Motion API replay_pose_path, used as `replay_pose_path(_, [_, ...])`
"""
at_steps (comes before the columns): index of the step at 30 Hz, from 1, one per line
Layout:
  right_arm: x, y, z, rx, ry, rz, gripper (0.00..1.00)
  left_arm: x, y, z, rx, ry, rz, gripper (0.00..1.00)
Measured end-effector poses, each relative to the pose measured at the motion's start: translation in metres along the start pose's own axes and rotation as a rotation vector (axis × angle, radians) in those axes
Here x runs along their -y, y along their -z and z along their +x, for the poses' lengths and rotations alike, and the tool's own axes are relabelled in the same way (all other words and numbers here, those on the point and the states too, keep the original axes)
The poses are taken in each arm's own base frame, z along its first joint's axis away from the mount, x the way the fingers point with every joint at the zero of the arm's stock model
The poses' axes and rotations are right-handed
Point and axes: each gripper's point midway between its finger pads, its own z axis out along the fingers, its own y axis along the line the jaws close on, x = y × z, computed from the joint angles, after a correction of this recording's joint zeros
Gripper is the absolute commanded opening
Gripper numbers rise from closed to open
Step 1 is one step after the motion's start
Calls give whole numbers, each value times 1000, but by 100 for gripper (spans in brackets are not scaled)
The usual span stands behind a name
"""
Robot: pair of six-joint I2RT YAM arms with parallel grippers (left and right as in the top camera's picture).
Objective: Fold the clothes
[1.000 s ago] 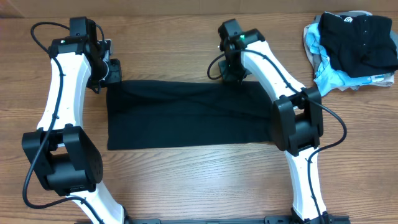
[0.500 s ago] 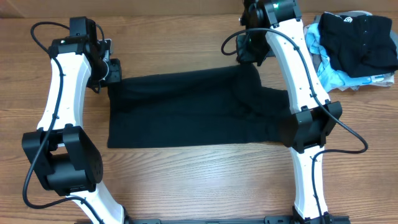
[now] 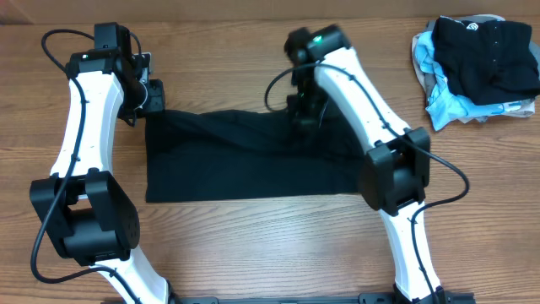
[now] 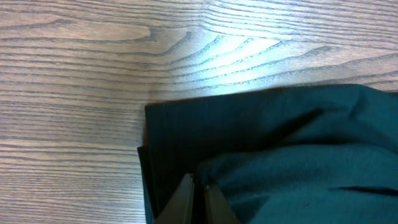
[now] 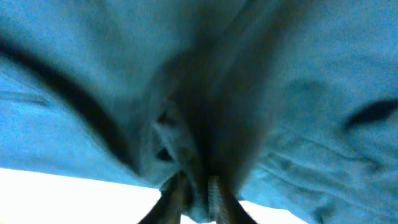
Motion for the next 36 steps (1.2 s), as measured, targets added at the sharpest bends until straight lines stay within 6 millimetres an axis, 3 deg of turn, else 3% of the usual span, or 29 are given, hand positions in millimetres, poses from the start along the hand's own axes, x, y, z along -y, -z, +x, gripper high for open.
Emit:
replay_pose_path(4, [-5, -15, 10, -49, 17, 14, 27, 0, 0, -1, 3, 0, 0, 4])
replay_pose_path(9, [-2, -8, -1, -2, 9, -2, 34, 0, 0, -2, 9, -1, 0, 4])
replay_pose_path(13, [6, 27, -22, 112, -1, -35, 45, 0, 0, -3, 13, -1, 0, 4])
replay_pose_path(17, [21, 63, -49, 261, -34, -69, 50, 0, 0, -4, 15, -1, 0, 4])
replay_pose_path(21, [44, 76, -71, 350, -72, -82, 60, 0, 0, -6, 22, -2, 1, 4])
replay_pose_path(25, [69, 70, -85, 374, -93, -78, 67, 0, 0, -6, 22, -2, 1, 4])
replay_pose_path(29, [87, 47, -87, 333, -80, -89, 70, 0, 0, -6, 22, -2, 0, 4])
replay_pose_path(36, [89, 12, -95, 317, 32, -162, 72, 0, 0, -6, 22, -2, 1, 4])
